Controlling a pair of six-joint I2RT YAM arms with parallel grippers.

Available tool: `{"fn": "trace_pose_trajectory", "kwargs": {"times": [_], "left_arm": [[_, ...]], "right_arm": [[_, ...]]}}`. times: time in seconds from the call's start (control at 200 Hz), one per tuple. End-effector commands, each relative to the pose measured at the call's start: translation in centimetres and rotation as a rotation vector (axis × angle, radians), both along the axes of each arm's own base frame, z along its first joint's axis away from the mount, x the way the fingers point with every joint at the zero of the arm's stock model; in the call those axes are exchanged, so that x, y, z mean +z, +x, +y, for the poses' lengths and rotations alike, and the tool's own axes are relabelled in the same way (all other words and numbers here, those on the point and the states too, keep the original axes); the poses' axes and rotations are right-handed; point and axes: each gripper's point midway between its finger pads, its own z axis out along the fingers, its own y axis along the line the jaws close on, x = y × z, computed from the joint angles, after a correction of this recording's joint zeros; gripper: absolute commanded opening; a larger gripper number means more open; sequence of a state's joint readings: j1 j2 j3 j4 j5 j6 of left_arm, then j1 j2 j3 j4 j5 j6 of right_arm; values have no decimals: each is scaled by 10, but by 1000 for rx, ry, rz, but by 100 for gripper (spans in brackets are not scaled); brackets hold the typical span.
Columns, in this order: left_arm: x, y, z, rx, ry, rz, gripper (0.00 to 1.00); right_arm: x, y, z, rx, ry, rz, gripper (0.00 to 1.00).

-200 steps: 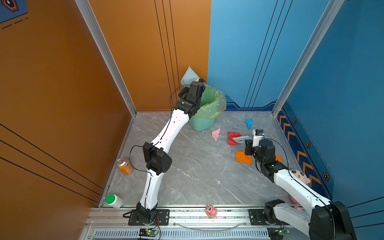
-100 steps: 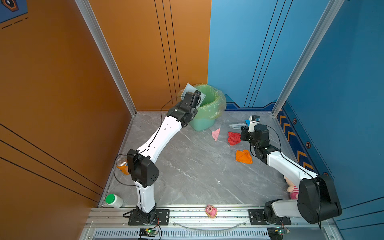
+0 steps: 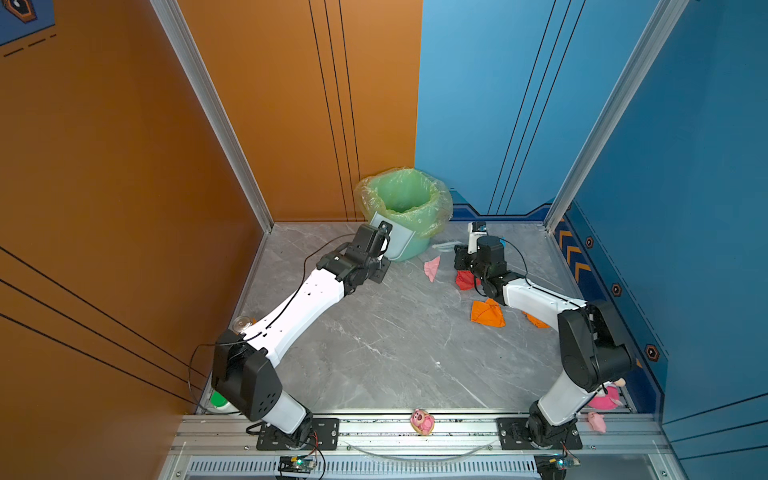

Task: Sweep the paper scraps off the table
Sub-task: 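Lower the empty dustpan beside the pink scrap while right brings the brush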

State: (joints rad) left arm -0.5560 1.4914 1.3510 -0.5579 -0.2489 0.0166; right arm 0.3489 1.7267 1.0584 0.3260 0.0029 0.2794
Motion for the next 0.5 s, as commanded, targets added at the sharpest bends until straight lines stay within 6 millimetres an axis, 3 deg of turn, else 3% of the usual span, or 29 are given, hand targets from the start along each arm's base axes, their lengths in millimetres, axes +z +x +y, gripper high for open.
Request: {"fn": "trace_pose_trajectory", "kwargs": {"times": [0.0, 0.25, 0.441, 0.456, 0.496], "left_arm": [[4, -20, -7, -28, -100, -17, 0], [-21, -54, 0, -32, -146, 32, 0], [-54, -67, -13, -95, -143, 132, 0], [-66, -72, -11, -95, -132, 161, 0], [-75, -75, -14, -107, -128, 188, 0]], "right_arm": [[-1, 8, 18, 20, 24, -11, 0], [-30, 11, 38, 37, 25, 38, 0], [-53, 5, 48, 61, -5, 88, 0], [-55, 5, 49, 62, -7, 91, 0], [-60, 2, 51, 69, -17, 104, 0]]}}
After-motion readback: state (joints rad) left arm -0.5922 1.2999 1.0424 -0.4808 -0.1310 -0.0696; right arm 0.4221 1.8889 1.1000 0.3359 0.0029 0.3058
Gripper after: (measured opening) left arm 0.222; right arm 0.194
